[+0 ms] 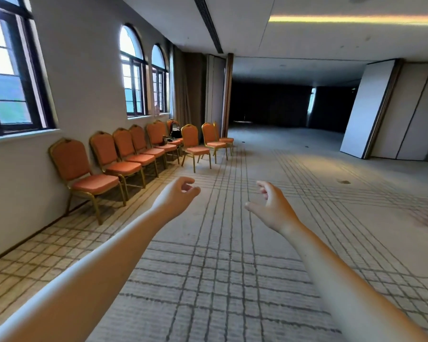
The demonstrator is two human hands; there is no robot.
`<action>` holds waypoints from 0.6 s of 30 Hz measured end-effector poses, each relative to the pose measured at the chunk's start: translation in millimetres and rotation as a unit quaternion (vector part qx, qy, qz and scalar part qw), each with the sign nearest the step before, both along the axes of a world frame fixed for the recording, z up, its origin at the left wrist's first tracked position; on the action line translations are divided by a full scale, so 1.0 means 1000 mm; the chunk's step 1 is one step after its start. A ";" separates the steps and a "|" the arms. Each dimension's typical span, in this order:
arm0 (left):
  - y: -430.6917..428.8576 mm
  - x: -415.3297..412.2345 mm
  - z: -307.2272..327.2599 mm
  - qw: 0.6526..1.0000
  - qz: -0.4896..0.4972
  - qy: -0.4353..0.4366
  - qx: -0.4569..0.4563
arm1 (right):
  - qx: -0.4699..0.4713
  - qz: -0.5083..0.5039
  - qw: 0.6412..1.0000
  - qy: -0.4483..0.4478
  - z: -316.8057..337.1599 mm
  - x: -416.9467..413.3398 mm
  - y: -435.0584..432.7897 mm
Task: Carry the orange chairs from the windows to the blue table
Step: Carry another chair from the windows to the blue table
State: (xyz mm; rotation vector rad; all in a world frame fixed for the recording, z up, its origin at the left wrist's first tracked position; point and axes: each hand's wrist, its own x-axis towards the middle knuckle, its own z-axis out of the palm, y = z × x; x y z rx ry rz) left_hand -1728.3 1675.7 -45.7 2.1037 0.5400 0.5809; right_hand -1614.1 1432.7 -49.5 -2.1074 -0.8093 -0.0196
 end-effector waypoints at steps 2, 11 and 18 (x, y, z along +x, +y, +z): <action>0.021 0.048 -0.005 1.000 -0.011 0.008 -0.003 | -0.003 -0.002 1.000 0.005 -0.002 0.045 0.022; 0.125 0.296 -0.020 0.999 -0.036 0.021 -0.001 | 0.012 -0.014 1.000 0.011 -0.013 0.293 0.129; 0.202 0.495 -0.010 0.999 -0.038 0.016 0.005 | 0.003 -0.030 1.000 -0.004 0.018 0.497 0.210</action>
